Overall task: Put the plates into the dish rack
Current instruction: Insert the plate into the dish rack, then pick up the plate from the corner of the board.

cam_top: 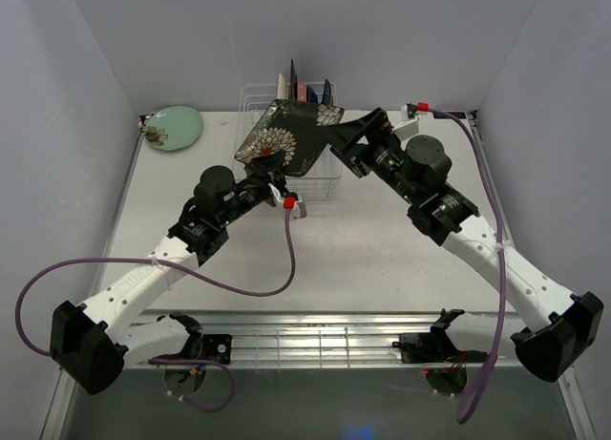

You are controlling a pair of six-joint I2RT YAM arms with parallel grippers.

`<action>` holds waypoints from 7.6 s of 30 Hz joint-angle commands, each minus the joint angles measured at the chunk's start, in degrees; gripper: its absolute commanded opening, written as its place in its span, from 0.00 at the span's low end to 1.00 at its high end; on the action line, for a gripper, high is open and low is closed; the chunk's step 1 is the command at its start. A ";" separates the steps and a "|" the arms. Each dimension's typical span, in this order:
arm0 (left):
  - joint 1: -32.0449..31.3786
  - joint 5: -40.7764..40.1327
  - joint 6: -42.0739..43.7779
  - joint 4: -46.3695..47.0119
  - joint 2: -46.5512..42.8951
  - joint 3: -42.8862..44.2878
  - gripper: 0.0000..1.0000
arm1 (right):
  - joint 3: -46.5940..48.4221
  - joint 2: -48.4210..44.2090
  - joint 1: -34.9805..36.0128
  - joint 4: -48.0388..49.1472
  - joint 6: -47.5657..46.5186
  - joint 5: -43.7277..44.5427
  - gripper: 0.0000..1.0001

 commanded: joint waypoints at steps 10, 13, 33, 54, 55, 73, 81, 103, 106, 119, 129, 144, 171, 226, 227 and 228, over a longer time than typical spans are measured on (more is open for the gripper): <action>0.31 -13.38 -26.25 6.23 6.60 17.25 0.00 | -11.64 -10.87 0.32 6.63 -2.40 7.18 0.98; 1.18 -17.33 -32.48 6.23 8.88 20.86 0.00 | -14.54 -12.54 0.24 6.98 -2.48 8.41 0.97; 15.78 -18.56 -72.39 15.18 19.43 26.31 0.00 | -27.55 -17.91 0.33 11.73 -1.78 10.34 0.97; 22.98 -2.84 -89.90 40.05 35.24 22.01 0.00 | -30.63 -16.76 0.33 13.31 -1.69 10.70 0.98; 23.24 -3.19 -89.99 41.03 35.95 22.01 0.00 | -30.72 -16.68 0.33 13.31 -1.78 10.61 0.98; 25.62 -1.34 -96.93 74.88 50.11 15.76 0.00 | -32.91 -16.32 0.24 15.42 -2.66 11.40 0.99; 25.62 -0.55 -97.46 76.02 52.40 17.52 0.00 | -33.80 -16.15 0.15 16.21 -3.10 11.66 0.99; 25.01 0.15 -93.42 77.33 47.65 16.82 0.00 | -34.32 -15.71 0.06 17.27 -3.10 10.96 0.99; 24.48 0.15 -90.71 77.86 46.34 16.21 0.00 | -34.50 -15.80 0.06 17.27 -3.19 10.96 0.99; 24.30 0.15 -93.24 73.73 45.89 17.44 0.00 | -34.59 -15.27 0.06 17.44 -3.01 10.52 0.99; 23.77 0.24 -95.09 73.73 51.07 18.93 0.00 | -34.76 -15.62 0.06 17.44 -3.10 10.26 0.99; 22.46 -3.01 -91.58 72.94 59.42 24.29 0.00 | -34.76 -15.10 0.06 17.53 -3.19 10.17 0.99; 19.03 -1.52 -75.75 71.09 68.48 23.15 0.11 | -34.50 -14.66 -0.11 17.53 -3.54 9.73 0.99; 35.19 13.47 -77.45 15.83 27.53 18.31 0.98 | -37.49 -17.73 -0.38 18.23 -4.59 8.94 0.99; 37.29 14.21 -76.38 14.51 26.91 19.01 0.98 | -37.66 -18.17 -0.38 18.23 -4.85 9.03 0.99; 38.79 14.39 -75.15 13.28 26.73 19.45 0.98 | -38.01 -18.34 -0.38 18.23 -5.03 8.94 0.99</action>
